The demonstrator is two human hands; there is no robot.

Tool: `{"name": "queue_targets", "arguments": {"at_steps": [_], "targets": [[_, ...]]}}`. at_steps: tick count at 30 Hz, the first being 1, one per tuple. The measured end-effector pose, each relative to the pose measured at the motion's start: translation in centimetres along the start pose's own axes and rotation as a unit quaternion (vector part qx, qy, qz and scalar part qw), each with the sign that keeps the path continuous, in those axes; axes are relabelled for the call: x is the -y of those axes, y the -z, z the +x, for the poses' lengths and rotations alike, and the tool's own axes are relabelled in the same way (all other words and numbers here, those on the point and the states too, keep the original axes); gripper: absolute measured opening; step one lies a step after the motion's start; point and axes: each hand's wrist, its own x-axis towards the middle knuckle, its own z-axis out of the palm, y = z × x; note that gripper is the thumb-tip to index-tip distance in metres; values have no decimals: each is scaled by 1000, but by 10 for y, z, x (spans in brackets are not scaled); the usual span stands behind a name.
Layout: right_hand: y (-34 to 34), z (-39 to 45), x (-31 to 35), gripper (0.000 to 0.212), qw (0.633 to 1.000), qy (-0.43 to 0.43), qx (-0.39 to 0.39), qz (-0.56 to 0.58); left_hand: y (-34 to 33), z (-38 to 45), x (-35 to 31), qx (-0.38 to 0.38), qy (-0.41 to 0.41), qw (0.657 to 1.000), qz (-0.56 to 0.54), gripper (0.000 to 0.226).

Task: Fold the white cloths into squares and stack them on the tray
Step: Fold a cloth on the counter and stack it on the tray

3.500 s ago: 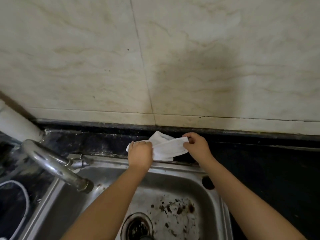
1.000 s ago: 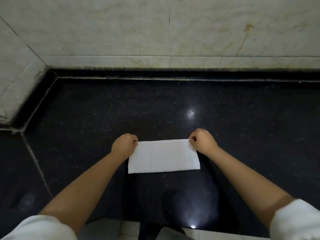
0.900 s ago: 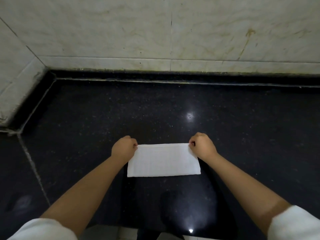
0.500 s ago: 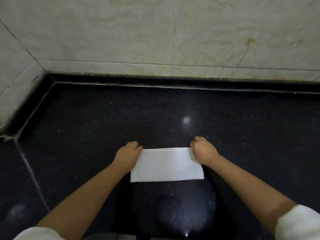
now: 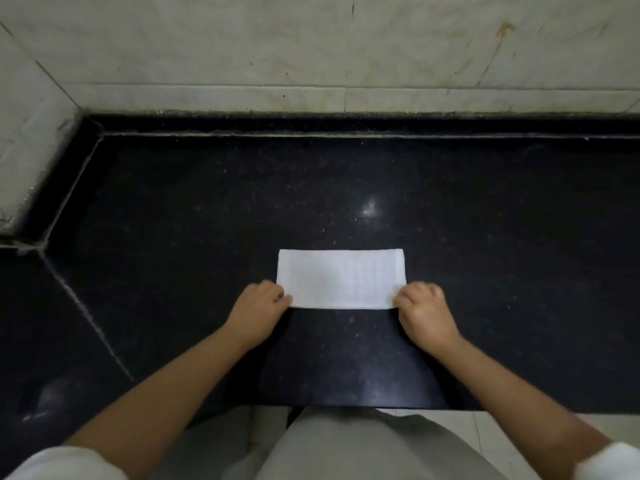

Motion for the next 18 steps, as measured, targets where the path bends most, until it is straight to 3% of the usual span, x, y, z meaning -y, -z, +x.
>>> {"name": "queue_targets", "arguments": {"at_steps": [2,5,8,11,13,15,18], "targets": [[-12,-17,13,27,999,-44,27,10,-10,-9,-5,78,24,996,-23,44],[-6,-12,23,10,995,-98,22,28,-2,-6,-3,64,21,998,-2,15],[2,-6,31,3,980,-188,18,69,4,9,-1,50,22,998,-16,35],[11,7,38,28,923,-372,85,57,4,35,-6,12,44,998,-31,18],[10,15,40,38,890,-436,132,19,2,57,-15,14,100,993,-65,37],[7,21,45,36,875,-459,152,0,-2,67,-30,64,139,980,-128,57],[-1,28,50,31,858,-484,172,2,-15,66,-41,143,184,964,-130,64]]}}
